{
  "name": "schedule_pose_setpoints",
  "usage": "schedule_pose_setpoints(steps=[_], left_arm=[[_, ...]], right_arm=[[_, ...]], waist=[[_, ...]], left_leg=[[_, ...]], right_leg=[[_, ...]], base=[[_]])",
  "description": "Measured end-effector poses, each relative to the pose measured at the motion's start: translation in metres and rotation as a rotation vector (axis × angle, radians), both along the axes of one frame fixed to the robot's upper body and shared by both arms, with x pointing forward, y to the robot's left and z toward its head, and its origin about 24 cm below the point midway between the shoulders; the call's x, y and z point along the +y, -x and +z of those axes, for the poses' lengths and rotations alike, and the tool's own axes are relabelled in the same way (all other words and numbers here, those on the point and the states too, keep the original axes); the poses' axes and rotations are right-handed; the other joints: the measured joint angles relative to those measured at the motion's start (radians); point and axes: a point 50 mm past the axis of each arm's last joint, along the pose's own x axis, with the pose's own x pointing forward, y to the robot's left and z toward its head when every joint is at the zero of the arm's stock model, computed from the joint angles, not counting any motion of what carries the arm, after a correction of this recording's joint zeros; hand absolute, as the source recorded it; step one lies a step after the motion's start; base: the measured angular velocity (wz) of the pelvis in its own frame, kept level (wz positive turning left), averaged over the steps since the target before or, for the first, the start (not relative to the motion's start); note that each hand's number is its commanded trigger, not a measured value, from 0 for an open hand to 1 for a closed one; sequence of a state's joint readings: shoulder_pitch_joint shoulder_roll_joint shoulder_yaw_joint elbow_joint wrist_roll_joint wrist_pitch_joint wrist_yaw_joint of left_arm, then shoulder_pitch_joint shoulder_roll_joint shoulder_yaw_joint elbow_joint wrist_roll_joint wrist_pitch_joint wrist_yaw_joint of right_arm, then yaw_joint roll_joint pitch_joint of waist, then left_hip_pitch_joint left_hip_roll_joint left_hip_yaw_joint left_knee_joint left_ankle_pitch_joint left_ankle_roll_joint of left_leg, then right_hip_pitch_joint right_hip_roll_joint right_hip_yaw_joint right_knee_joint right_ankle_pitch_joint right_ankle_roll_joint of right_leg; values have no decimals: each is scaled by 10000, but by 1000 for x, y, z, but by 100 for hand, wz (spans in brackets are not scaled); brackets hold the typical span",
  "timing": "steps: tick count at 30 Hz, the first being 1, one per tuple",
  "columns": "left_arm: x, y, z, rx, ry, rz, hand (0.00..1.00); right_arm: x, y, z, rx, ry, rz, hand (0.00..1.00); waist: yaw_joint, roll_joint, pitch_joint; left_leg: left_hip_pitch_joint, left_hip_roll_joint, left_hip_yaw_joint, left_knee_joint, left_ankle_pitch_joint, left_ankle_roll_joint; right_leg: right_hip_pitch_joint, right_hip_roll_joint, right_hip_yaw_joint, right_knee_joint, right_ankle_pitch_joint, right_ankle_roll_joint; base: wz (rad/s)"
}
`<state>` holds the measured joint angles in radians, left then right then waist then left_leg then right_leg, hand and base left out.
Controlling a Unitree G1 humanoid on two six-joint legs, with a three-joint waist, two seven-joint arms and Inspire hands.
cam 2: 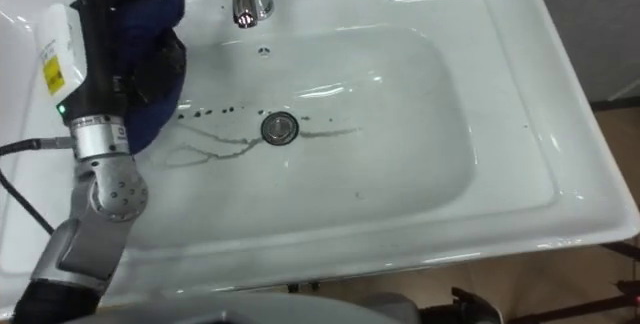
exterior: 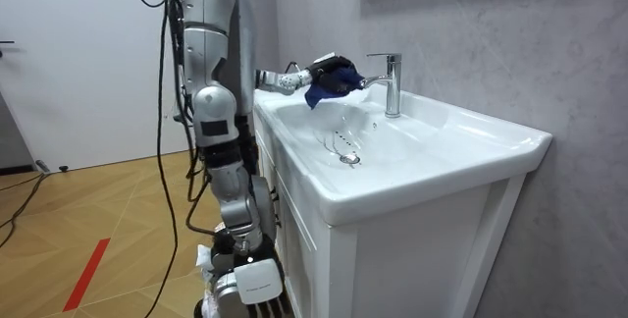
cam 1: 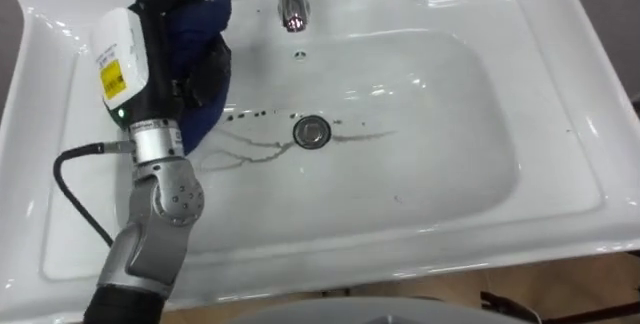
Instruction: Wipe basin
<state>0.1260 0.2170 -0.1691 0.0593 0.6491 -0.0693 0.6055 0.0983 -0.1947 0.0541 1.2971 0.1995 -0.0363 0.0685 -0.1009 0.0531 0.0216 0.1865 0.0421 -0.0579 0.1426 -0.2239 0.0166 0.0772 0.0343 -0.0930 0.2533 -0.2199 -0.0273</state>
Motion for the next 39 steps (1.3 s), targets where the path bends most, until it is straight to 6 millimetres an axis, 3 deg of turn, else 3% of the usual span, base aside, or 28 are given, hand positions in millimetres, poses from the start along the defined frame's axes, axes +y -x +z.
schedule_pose_setpoints(steps=[1, 2, 3, 4, 6, 7, 9, 10, 14, 19, 39], left_arm=[[2, 1, -4, 157, -56, 51, 100], [11, 1, -8, 387, -277, 285, 100], [18, 0, -19, 920, -462, 481, 100], [18, 0, -25, 1220, -605, 412, 100], [12, 5, -37, 1784, -728, 69, 100], [11, 5, -39, 1824, -743, -7, 100], [11, 10, -49, 2216, -1133, -44, 100], [14, 16, -59, 2717, -1448, 76, 100], [29, 32, -85, 4309, -1926, 561, 100], [32, 35, -89, 4536, -1957, 623, 100], [34, 43, -105, 5332, -1940, 1117, 100]], right_arm=[[0, -1, 0, -72, 53, 33, 0], [4, -13, 1, -461, 5, 138, 0], [5, -18, 2, -693, 17, 184, 0], [5, -19, 2, -766, 70, 151, 0], [6, -10, 1, -522, 69, 11, 0], [7, -9, 0, -475, 37, -9, 0], [6, -6, 0, -272, 47, -93, 0], [6, -6, 0, -183, 54, -48, 0], [4, -13, 0, -209, 183, 114, 0], [1, -10, 1, -179, 276, 5, 0], [2, -8, 0, 65, 487, -682, 0]], waist=[[4, -28, -22], [82, -56, -103], [-142, -50, -113], [-320, -52, -112], [-463, -166, -39], [-469, -175, -34], [-310, -192, -117], [-254, -188, -117], [-264, -171, -136], [-311, -6, -231], [-292, 40, -245]], left_leg=[[33, 130, -409, -69, -5, -6], [-51, 215, -639, -51, -62, -81], [-142, 354, -533, 33, -225, -430], [-179, 379, -327, 36, -242, -544], [-465, 449, 739, -165, -167, -664], [-689, 521, 890, -215, -65, -695], [-905, 537, 1343, -101, 82, -544], [-863, 470, 1403, -64, 84, -537], [-878, 218, 1404, -67, 126, -456], [-775, 212, 1394, -66, 148, -421], [-331, 194, 1465, -80, 152, -425]], right_leg=[[-286, 218, 138, -192, -37, -113], [-831, 424, 328, -1443, 734, -463], [-938, 478, 40, -1431, 1657, -447], [-891, 464, -22, -1400, 1653, -453], [-698, 356, 774, -1395, 1644, -439], [-690, 353, 930, -1388, 1636, -425], [-670, 348, 915, -1335, 1552, -305], [-615, 323, 855, -1371, 1534, -275], [-597, 184, 664, -1385, 1393, -123], [-548, 186, 655, -1304, 1295, -143], [-174, 185, 750, -1172, 1059, -159]], base=[[-75], [-61], [-38], [24], [34], [28], [3], [-13], [-2], [2], [-1]])
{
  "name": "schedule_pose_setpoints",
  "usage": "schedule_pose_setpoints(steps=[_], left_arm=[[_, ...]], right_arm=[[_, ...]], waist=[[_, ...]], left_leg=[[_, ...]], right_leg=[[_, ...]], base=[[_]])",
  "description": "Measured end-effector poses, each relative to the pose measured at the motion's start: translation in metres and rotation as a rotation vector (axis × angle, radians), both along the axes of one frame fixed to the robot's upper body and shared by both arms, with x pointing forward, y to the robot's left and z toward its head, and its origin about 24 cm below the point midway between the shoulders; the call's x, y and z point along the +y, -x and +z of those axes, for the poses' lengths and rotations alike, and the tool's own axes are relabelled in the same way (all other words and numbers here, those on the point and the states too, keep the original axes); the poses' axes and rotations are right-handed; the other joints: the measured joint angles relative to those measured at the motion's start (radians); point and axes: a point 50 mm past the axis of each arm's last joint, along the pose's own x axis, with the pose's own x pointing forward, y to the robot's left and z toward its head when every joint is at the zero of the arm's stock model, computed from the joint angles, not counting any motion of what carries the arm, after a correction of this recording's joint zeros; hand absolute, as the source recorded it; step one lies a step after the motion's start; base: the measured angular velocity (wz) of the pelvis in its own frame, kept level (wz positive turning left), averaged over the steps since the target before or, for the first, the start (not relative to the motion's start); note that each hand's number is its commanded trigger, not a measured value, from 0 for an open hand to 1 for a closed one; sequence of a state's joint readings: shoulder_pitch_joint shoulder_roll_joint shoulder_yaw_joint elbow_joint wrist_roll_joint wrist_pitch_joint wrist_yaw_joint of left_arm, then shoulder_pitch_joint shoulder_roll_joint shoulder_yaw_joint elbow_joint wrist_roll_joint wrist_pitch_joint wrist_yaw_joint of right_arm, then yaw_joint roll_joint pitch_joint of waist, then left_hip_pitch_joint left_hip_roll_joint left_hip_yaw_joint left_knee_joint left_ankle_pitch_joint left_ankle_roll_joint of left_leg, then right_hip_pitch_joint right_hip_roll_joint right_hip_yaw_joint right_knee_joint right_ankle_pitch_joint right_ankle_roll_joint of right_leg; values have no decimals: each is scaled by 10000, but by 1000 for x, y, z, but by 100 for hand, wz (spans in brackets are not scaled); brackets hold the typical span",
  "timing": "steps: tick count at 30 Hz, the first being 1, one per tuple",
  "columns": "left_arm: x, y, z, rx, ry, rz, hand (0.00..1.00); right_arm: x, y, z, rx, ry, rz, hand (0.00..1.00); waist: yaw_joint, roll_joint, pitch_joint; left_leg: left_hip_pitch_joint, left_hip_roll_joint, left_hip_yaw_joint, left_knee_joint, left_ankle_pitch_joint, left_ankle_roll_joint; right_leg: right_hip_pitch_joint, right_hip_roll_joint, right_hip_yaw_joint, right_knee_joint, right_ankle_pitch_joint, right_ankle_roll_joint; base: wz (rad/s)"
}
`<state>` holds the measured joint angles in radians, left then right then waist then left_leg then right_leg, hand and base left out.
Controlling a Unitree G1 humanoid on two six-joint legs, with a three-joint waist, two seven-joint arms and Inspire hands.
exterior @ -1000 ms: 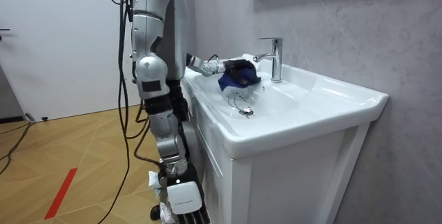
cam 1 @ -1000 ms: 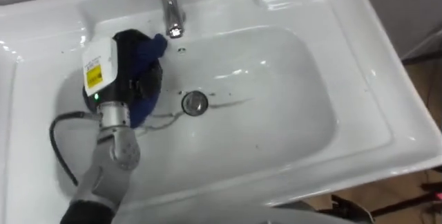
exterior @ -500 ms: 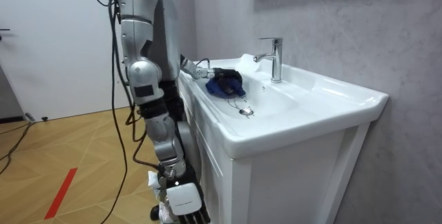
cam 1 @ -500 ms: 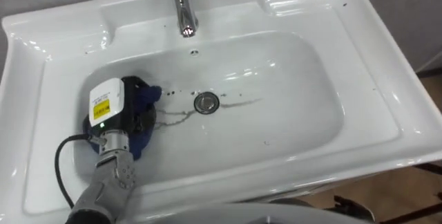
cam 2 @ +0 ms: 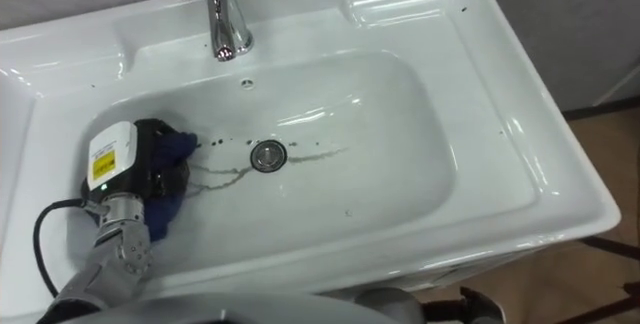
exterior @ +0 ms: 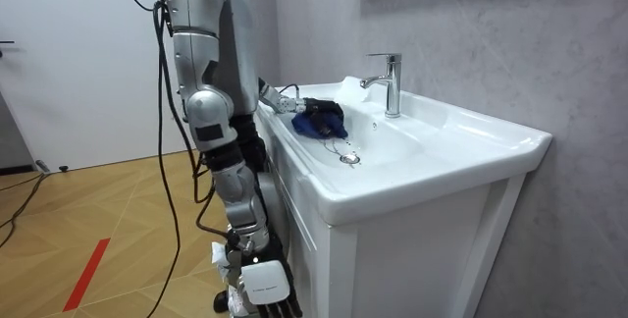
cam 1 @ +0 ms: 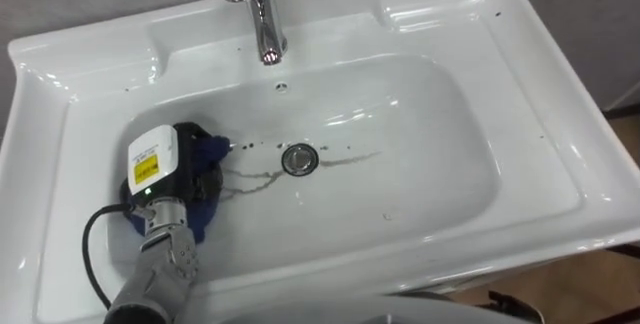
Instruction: Wipe basin
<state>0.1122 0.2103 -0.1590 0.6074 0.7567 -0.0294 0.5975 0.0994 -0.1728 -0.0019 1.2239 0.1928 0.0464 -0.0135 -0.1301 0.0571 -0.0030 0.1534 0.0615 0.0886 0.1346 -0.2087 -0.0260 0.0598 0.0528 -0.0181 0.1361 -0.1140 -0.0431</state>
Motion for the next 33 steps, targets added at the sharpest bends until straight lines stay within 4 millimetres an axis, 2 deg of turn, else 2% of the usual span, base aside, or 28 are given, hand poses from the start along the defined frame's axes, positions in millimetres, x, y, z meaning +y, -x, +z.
schedule_pose_setpoints(steps=[8, 13, 16, 18, 23, 26, 33], left_arm=[[-2, -3, -2, 343, 195, -130, 100], [-4, -12, 1, 739, 360, -409, 100], [-5, -15, 3, 1044, 432, -509, 100], [-6, -16, 3, 1301, 664, -520, 100], [-7, -21, 2, 1794, 1551, -333, 100], [-7, -24, 2, 2105, 1917, -318, 100], [-11, -29, 0, 2440, 2233, -323, 100]], right_arm=[[3, -3, 0, -89, -175, 201, 0], [4, -4, 0, -21, -275, 142, 0], [4, -4, 0, -9, -253, 129, 0], [3, -3, 0, -16, -211, 110, 0], [1, -4, 1, -31, -142, 58, 0], [0, -3, 1, -43, -95, -100, 0], [2, -2, 0, 115, 6, -337, 0]], waist=[[-3, -118, 36], [31, -179, 16], [25, -164, 7], [8, -100, -33], [-12, 24, -92], [-17, 71, -86], [-21, 34, -62]], left_leg=[[129, -3, 2, -3, 0, 0], [114, -5, 166, -2, -3, -3], [125, -5, 272, 2, -3, -2], [135, -5, 423, 4, -3, -2], [159, -6, 457, 4, -2, -2], [168, -6, 459, 12, -2, -2], [230, -26, 494, 9, -2, -2]], right_leg=[[74, -12, -51, 8, -51, 6], [50, -25, -42, 40, -159, 19], [48, -24, 5, 47, -157, 20], [49, -28, 14, 42, -145, 29], [64, -42, -32, 64, -143, 33], [61, -79, -135, 157, -152, 23], [71, -162, -122, 187, -221, 52]], base=[[2], [7], [-4], [-6], [1], [0], [1]])
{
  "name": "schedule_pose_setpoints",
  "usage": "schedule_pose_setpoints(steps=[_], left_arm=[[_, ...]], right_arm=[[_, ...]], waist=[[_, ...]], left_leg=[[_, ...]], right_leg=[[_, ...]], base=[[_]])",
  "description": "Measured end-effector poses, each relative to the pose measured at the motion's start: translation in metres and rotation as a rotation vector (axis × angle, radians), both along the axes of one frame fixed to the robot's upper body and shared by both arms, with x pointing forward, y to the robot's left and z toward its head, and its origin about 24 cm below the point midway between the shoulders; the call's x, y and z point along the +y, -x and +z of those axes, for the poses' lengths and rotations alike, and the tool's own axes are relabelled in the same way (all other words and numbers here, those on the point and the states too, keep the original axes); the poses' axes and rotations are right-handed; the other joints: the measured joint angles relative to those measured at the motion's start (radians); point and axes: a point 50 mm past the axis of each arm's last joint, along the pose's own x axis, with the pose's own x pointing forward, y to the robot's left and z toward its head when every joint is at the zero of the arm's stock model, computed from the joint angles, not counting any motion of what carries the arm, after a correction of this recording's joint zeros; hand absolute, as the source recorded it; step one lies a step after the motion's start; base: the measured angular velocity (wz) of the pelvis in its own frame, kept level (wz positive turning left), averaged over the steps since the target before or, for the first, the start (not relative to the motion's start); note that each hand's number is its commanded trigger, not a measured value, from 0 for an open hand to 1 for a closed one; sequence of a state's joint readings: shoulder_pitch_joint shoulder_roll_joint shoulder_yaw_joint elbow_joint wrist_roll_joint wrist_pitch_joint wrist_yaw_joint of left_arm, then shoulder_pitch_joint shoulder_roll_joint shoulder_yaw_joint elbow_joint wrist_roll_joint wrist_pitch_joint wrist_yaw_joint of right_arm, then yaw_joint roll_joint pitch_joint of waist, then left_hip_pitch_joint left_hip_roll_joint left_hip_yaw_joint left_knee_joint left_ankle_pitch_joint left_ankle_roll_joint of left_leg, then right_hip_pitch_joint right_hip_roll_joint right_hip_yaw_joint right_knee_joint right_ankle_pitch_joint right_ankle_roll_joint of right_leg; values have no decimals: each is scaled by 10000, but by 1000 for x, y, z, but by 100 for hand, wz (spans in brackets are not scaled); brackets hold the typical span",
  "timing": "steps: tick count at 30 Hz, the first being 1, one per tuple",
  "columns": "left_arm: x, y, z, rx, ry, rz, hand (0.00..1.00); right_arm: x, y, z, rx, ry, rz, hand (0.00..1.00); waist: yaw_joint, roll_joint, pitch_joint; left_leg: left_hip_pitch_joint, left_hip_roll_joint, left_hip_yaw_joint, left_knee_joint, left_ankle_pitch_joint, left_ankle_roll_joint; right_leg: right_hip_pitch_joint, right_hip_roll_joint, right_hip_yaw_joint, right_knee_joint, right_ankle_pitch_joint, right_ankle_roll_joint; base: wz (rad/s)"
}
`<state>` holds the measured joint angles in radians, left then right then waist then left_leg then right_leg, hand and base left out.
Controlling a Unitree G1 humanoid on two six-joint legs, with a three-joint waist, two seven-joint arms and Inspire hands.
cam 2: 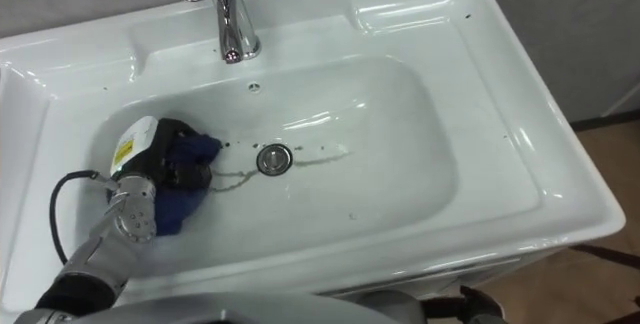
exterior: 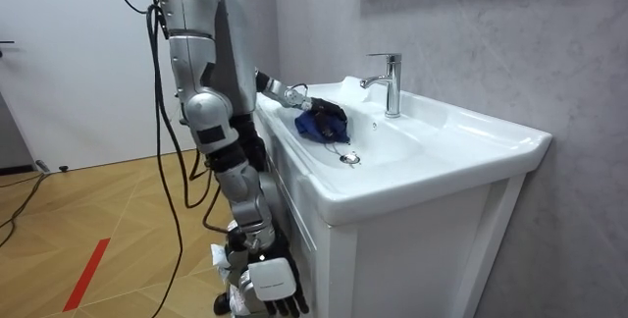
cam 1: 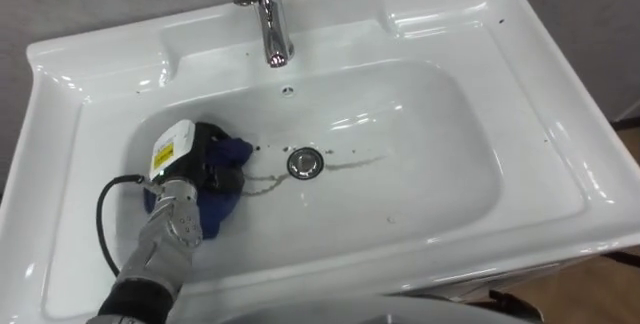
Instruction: Wipe basin
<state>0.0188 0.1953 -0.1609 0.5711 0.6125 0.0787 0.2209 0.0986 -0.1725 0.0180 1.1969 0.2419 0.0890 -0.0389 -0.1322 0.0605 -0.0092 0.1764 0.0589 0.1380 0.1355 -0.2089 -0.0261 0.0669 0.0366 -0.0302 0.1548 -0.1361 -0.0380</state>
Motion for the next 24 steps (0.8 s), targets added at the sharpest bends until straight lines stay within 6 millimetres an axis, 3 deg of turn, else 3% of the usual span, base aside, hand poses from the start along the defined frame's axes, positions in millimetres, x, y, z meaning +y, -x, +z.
schedule_pose_setpoints(steps=[8, 13, 17, 21, 24], left_arm=[[-11, -6, -3, 121, 1573, 707, 100], [-19, -12, -2, 311, 2553, 761, 100], [-36, -15, -4, 540, 3813, 719, 100], [-54, -22, -4, 589, 4081, 134, 100], [-62, -27, -4, 615, 4272, -44, 100]], right_arm=[[4, -2, 0, -14, -68, -191, 0], [4, -4, 0, -61, -90, -189, 0], [4, -4, 0, -47, -78, -83, 0], [7, -7, 0, -141, -104, 47, 0], [10, -7, -1, -166, -234, 65, 0]], waist=[[2, -103, 67], [-18, -105, 68], [-109, -160, 103], [-267, -277, 168], [-334, -378, 166]], left_leg=[[-86, -23, 32, 2, 1, 2], [-122, -20, 175, 13, 1, 2], [-147, -17, 174, 14, 1, 2], [-155, -9, 276, 9, 1, 2], [-164, -2, 423, 11, 1, 2]], right_leg=[[-17, 21, 1, -4, -34, 32], [-134, 23, 20, 21, -29, 31], [-160, 16, 20, 22, -27, 27], [-174, 28, 18, 4, -27, 26], [-209, 35, 26, 18, -26, 25]], base=[[3], [-2], [0], [0], [-6]])
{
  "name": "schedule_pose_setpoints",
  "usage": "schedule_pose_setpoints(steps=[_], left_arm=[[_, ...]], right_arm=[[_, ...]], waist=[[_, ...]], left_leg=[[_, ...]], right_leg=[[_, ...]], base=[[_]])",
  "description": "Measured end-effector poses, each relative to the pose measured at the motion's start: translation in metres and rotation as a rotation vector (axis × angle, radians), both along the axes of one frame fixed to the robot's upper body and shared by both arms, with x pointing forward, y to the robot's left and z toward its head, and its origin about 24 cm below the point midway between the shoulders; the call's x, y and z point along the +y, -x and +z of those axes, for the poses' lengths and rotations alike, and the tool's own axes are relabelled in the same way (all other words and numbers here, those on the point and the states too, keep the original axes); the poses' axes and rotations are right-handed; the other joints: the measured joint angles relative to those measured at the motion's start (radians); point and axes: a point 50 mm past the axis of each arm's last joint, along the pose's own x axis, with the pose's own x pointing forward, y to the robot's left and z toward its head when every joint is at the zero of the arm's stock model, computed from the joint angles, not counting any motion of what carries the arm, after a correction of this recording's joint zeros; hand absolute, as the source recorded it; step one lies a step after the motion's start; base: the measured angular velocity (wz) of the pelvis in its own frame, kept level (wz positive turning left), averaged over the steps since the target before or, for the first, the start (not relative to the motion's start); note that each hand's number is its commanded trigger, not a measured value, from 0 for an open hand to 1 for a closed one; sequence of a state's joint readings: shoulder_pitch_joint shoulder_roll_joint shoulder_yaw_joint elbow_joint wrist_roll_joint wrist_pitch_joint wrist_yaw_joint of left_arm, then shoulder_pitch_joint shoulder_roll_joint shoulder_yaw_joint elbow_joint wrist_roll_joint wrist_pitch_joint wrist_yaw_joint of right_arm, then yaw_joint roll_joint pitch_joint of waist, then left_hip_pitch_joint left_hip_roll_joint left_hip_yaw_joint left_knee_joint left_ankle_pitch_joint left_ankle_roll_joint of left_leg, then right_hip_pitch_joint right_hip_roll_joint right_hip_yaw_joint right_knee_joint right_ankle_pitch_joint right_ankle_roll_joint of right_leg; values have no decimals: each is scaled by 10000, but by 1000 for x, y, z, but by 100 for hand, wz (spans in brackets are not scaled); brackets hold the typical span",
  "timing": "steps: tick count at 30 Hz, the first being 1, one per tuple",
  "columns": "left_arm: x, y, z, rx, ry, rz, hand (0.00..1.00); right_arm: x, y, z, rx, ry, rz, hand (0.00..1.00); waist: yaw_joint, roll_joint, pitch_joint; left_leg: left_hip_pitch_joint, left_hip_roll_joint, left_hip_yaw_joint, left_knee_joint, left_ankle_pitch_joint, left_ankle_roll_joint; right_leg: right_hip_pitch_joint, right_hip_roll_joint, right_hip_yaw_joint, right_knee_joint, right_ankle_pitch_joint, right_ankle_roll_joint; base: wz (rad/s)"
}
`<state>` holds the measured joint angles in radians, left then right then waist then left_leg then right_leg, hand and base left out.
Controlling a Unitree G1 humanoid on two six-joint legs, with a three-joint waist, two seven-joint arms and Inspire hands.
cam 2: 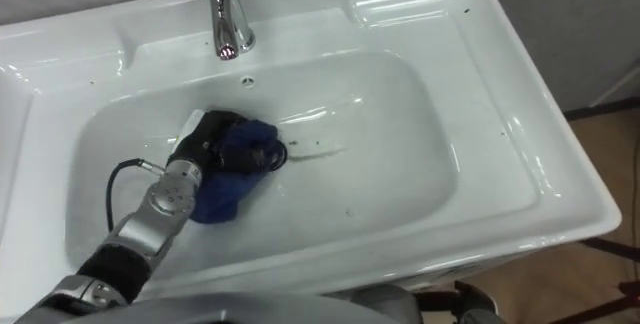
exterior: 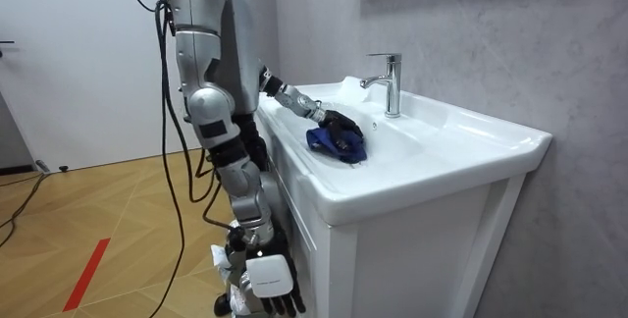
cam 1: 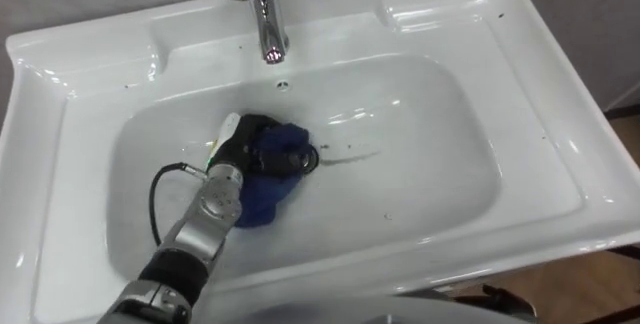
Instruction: Wipe basin
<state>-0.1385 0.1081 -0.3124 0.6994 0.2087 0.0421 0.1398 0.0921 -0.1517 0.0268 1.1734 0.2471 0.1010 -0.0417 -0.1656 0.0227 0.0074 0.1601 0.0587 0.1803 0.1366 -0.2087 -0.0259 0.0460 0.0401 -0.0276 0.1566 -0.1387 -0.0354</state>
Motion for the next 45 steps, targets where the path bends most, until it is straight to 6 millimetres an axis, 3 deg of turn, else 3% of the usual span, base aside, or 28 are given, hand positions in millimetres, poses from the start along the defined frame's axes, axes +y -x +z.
schedule_pose_setpoints(steps=[8, 15, 20, 26, 30, 33, 36, 39, 45], left_arm=[[-21, -9, -1, 287, 1283, 226, 100], [-29, -16, 1, 402, 1974, 561, 100], [-39, -22, 6, 348, 2263, 346, 100], [-40, -29, 15, 331, 2490, 426, 100], [-55, -30, 20, 259, 2608, -213, 100], [-82, -30, 31, 161, 2951, -1264, 100], [-96, -34, 46, -247, 3492, -1887, 100], [-98, -39, 52, -365, 3549, -2182, 100], [-100, -38, 52, -304, 3588, -2367, 100]], right_arm=[[5, -3, -1, -81, -225, 163, 0], [8, -5, -1, -169, -342, 58, 0], [13, -9, -1, -311, -613, -238, 0], [12, -13, 0, -350, -622, -211, 0], [12, -22, 1, -510, -591, 46, 0], [13, -27, 2, -705, -618, 111, 0], [13, -26, 2, -750, -632, -117, 0], [12, -27, 2, -862, -518, -156, 0], [13, -31, 3, -950, -456, -44, 0]], waist=[[-146, -223, -62], [-293, -306, -53], [-369, -493, -47], [-539, -398, -85], [-787, -298, -82], [-1312, -190, -39], [-1474, -101, 50], [-1557, -21, 104], [-1555, -23, 105]], left_leg=[[-245, -5, 375, 122, 0, 0], [-303, 4, 581, 162, 0, 0], [-486, -16, 665, 174, 0, 2], [-861, -51, 698, 314, -6, 15], [-946, -70, 692, 315, 13, 47], [-982, -41, 658, 313, 12, 46], [-974, -19, 642, 306, 12, 46], [-972, -20, 624, 296, 12, 46], [-999, -27, 609, 296, 12, 46]], right_leg=[[-349, -42, 123, 172, 38, 8], [-542, -30, 268, 327, 39, -2], [-821, -24, 433, 472, 56, 28], [-1094, -52, 501, 435, 153, 108], [-1158, -76, 508, 438, 173, 119], [-1087, -62, 474, 300, 264, 91], [-1044, -56, 475, 271, 282, 76], [-1043, -52, 441, 270, 277, 70], [-1040, -60, 417, 250, 273, 69]], base=[[-9], [-7], [-4], [1], [3], [-2], [-10], [2], [3]])
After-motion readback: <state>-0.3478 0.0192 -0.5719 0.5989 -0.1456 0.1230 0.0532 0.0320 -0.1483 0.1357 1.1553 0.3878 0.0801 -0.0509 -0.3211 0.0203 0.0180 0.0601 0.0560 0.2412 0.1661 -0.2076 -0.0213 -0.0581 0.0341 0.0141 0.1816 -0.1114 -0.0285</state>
